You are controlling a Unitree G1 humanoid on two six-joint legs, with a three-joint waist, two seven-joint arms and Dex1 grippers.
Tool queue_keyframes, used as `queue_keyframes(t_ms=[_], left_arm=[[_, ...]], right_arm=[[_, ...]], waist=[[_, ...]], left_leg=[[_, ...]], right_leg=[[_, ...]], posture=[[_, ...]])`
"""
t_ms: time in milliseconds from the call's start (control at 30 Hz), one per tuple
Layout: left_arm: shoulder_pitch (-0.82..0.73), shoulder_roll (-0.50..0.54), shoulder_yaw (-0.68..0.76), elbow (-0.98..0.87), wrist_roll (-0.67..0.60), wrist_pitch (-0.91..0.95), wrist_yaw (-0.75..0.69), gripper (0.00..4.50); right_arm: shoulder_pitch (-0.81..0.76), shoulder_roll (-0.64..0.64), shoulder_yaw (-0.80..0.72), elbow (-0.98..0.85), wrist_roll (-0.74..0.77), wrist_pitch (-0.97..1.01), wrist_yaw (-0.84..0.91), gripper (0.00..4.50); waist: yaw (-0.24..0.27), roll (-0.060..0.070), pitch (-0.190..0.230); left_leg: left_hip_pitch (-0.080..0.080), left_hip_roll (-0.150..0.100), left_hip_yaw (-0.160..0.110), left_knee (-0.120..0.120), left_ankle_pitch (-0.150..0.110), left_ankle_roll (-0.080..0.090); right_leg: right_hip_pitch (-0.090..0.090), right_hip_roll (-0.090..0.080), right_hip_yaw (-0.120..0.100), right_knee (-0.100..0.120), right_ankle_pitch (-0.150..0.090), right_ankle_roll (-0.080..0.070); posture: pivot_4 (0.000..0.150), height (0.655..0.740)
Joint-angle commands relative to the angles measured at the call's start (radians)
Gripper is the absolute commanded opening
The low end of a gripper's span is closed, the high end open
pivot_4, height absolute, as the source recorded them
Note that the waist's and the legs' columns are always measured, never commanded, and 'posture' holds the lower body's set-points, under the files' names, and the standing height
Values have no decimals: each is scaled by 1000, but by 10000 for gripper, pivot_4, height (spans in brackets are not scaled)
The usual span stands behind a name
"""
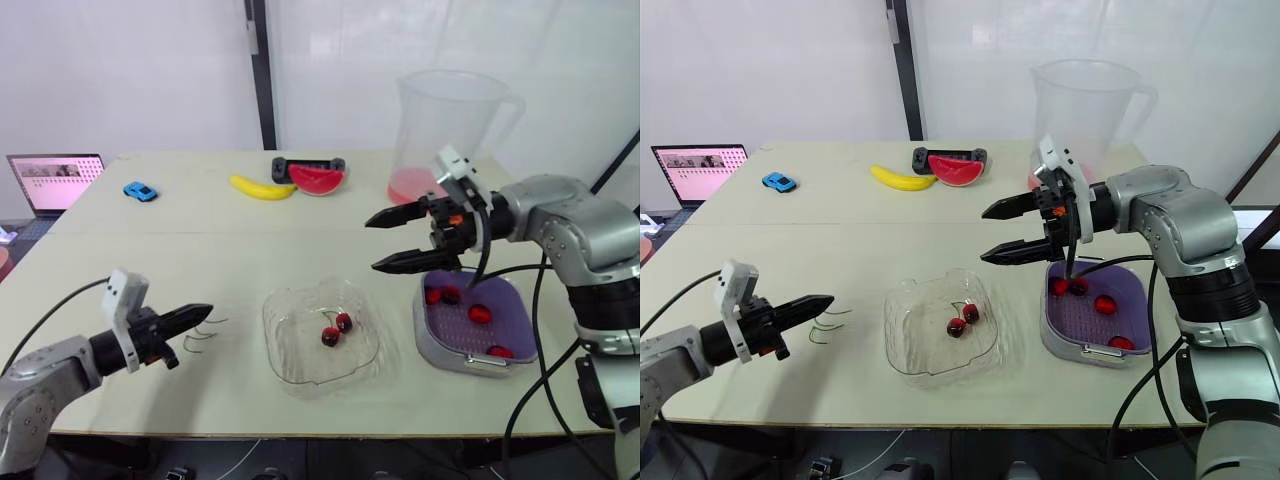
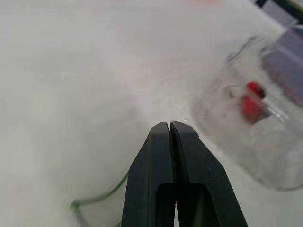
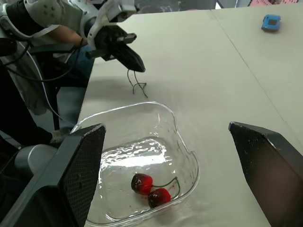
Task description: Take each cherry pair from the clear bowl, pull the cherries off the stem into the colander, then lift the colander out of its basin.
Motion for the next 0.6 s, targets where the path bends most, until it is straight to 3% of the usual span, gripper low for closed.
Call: queue_keyframes(t_ms=[33, 267, 600], left_arm=[[46, -3, 28, 55, 45, -66, -21, 8951], [72, -11, 51, 116, 58, -126, -48, 44651], [46, 36, 181, 108, -14, -177, -140, 44651]], right_arm=[[-27, -22, -26, -25, 9, 2, 15, 45000], [-11, -51, -58, -94, 61, 76, 15, 45000], [-5, -74, -90, -148, 103, 137, -22, 45000]], waist=[[-2, 0, 0], [0, 0, 0], [-2, 0, 0]], left_leg=[[0, 0, 0, 0, 0, 0], [0, 0, 0, -1, 0, 0], [0, 1, 0, -1, 0, 0]], right_leg=[[0, 0, 0, 0, 0, 0], [-1, 0, 0, 0, 0, 0], [-1, 0, 0, 0, 0, 0]], posture=[[1500, 7400], [1500, 7400], [1500, 7400]])
